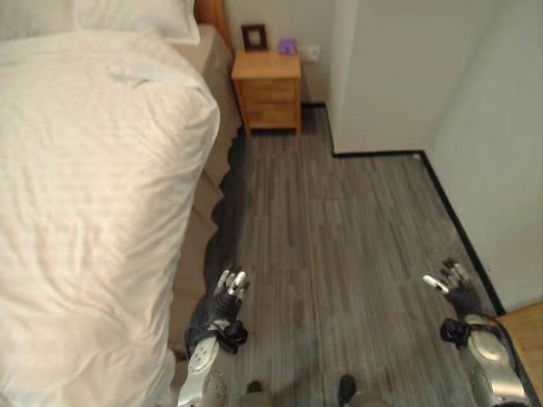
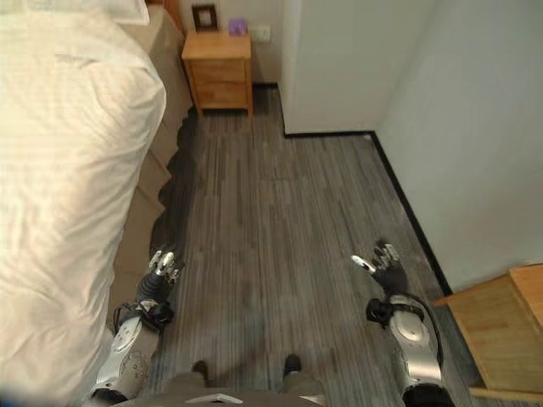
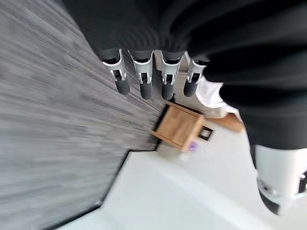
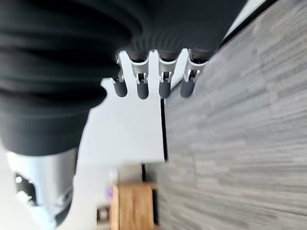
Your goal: Making the bed.
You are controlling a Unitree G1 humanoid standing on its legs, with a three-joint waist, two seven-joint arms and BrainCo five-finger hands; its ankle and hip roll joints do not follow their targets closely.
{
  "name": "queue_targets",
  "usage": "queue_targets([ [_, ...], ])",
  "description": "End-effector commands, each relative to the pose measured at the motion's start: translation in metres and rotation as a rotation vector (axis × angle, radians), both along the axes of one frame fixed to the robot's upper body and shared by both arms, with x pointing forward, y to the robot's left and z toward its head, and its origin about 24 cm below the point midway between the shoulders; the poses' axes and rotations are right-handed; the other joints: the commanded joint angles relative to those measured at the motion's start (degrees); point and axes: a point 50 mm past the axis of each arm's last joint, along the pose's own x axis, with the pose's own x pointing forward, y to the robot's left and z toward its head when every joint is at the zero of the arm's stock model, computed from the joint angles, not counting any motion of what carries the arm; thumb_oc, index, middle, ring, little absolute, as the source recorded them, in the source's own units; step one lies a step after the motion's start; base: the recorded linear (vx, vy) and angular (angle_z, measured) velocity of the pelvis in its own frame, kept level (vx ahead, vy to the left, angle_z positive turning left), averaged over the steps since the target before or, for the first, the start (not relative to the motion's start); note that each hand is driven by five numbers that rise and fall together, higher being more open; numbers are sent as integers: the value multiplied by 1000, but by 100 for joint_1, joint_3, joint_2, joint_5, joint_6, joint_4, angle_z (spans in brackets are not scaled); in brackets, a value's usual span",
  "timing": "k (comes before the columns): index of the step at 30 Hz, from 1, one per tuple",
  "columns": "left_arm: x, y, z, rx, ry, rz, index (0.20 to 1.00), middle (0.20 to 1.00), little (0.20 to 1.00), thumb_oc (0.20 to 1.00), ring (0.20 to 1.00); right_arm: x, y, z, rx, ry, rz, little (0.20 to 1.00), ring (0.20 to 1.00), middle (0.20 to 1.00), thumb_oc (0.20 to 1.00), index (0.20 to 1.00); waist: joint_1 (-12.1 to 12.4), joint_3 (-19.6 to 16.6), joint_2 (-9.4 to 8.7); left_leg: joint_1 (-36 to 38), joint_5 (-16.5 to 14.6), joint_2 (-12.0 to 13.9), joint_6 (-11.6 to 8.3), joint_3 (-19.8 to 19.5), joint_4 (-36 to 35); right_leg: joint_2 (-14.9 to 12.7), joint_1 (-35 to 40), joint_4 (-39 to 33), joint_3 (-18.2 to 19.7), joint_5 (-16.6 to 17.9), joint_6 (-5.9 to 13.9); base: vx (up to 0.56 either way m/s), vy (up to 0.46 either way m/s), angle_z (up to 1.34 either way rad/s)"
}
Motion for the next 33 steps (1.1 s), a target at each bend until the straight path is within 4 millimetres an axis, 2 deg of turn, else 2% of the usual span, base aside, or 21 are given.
queue_targets([
  [1,6,14,15,52,-83,31,1000,1000,1000,1000,1000,27,18,25,4,-157,71,1000,1000,1000,1000,1000,54,-140,108,-227,-355,-644,492,-104,-176,63,-210,193,471,-62,172,23,37,24],
  [2,9,14,19,69,-98,24,1000,1000,1000,1000,1000,31,27,24,9,-157,98,1000,1000,1000,1000,1000,27,-112,134,-208,-341,-662,505,-130,-213,105,-277,294,548,-109,164,8,58,9],
  [5,10,14,21,78,-106,21,1000,1000,1000,1000,1000,31,34,21,37,-150,116,1000,1000,1000,1000,1000,-14,-107,154,-163,-330,-678,529,-126,-279,96,-298,345,564,-120,166,28,78,-2],
  [6,11,14,20,69,-100,31,1000,1000,1000,1000,1000,32,43,16,66,-133,145,1000,1000,1000,1000,1000,12,-106,147,-93,-370,-727,598,-171,-330,65,-294,394,604,-125,189,49,75,2],
  [8,10,15,18,82,-91,35,1000,1000,1000,1000,1000,32,47,15,69,-126,160,1000,1000,1000,1000,1000,29,-88,135,-81,-384,-735,627,-130,-341,39,-295,403,628,-120,216,54,81,0],
  [13,8,17,15,89,-72,48,1000,1000,1000,1000,1000,36,52,16,89,-135,178,1000,1000,1000,1000,1000,80,-52,96,-30,-463,-753,707,-42,-342,-9,-337,463,768,-85,281,82,87,-16],
  [19,12,15,21,117,-95,15,1000,1000,1000,1000,1000,38,48,17,19,-119,193,1000,1000,1000,1000,1000,92,-19,70,-40,-547,-795,758,27,-315,-73,-400,490,816,-47,386,48,67,-16],
  [20,13,15,21,130,-95,7,1000,1000,1000,1000,1000,36,48,14,31,-110,181,1000,1000,1000,1000,1000,90,12,90,33,-603,-812,831,70,-365,-129,-624,957,761,22,465,-14,162,-13],
  [21,15,15,23,143,-95,-2,1000,1000,1000,1000,1000,38,49,16,27,-117,190,1000,1000,1000,1000,1000,60,175,136,44,-593,-773,875,139,-352,-85,-1085,1830,797,229,605,-41,158,-22],
  [23,18,14,23,166,-94,-15,1000,1000,1000,1000,1000,38,53,14,41,-112,192,1000,1000,1000,1000,1000,-68,272,191,69,-537,-748,855,34,-338,324,-1433,2098,1132,161,582,-38,75,-22],
  [24,18,14,23,166,-94,-15,1000,1000,1000,1000,1000,38,53,14,41,-112,192,1000,1000,1000,1000,1000,-66,279,190,78,-543,-748,853,36,-339,324,-1433,2115,1134,148,580,55,31,-11],
  [25,20,14,26,177,-105,-16,1000,1000,1000,1000,1000,36,57,10,78,-106,188,1000,1000,1000,1000,1000,-114,251,189,153,-543,-792,841,5,-382,505,-1432,1702,1173,11,417,85,-23,10],
  [26,20,20,27,228,-103,4,1000,1000,1000,1000,1000,31,55,9,51,-99,199,1000,1000,1000,1000,1000,-115,237,124,172,-516,-846,826,7,-417,496,-1245,1367,1069,43,301,85,-22,22],
  [28,19,13,25,201,-104,-27,1000,1000,1000,1000,1000,27,56,5,61,-78,203,1000,1000,1000,1000,1000,-145,180,121,159,-521,-896,819,-66,-415,454,-1040,1042,1102,-11,289,44,-22,35],
  [29,17,13,18,197,-70,-25,1000,1000,1000,1000,1000,23,61,-4,88,-34,228,1000,1000,1000,1000,1000,-118,50,129,222,-473,-922,794,-73,-674,569,-797,611,1277,2,210,51,-9,46],
  [33,16,9,15,75,-68,30,1000,1000,1000,1000,1000,24,63,-2,124,-50,233,1000,1000,1000,1000,1000,-82,-115,144,316,-474,-929,765,-25,-714,577,-516,234,1161,66,188,78,-11,13],
])
